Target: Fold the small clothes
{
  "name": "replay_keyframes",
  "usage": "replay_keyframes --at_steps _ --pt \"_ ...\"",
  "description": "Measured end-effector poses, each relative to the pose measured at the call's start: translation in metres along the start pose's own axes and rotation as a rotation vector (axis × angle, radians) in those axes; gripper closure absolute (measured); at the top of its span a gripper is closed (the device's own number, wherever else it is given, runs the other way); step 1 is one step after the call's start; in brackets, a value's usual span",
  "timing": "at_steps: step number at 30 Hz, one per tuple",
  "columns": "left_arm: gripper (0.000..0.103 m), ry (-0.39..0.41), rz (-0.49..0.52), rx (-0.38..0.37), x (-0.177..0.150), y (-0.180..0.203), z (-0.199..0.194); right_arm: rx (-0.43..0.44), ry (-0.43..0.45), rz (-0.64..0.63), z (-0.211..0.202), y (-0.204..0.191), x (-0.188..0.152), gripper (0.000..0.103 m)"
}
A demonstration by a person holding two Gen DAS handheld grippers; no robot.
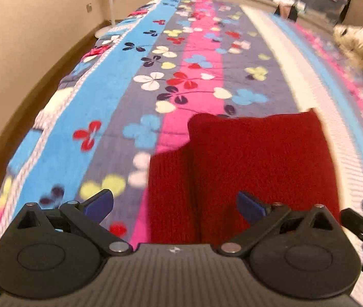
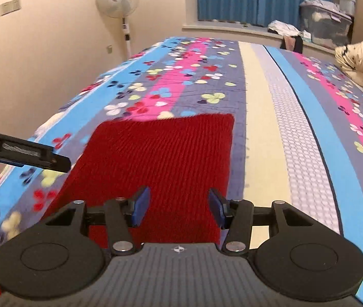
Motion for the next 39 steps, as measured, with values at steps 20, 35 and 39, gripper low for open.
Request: replay_keyframes --at_steps 20,35,39 --pt "0.000 -0.116 0.023 -0.056 -0.099 -0.016 -0.130 0.006 -0.090 0.110 -0.115 0.002 -0.044 0.016" --pt "0.000 -0.001 0.012 -0.064 -0.174 -0.023 -0.249 0.005 0.051 0.075 -0.247 -0.031 -0.081 0.015" --pt "0.000 0.012 0.027 -0.057 -0.176 -0.022 -0.256 -0.003 0.065 0.076 -0.257 -0.031 -0.083 0.015"
Point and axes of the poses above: each gripper's, at about its wrist camera, not at the fingertips, and z roughly the way its jaws point, y to its right, x to its top, the point moved 4 cm from there along z, roughly the way its jaws point, and after that the axes turned 4 degrees about y, right-handed, at the moved point
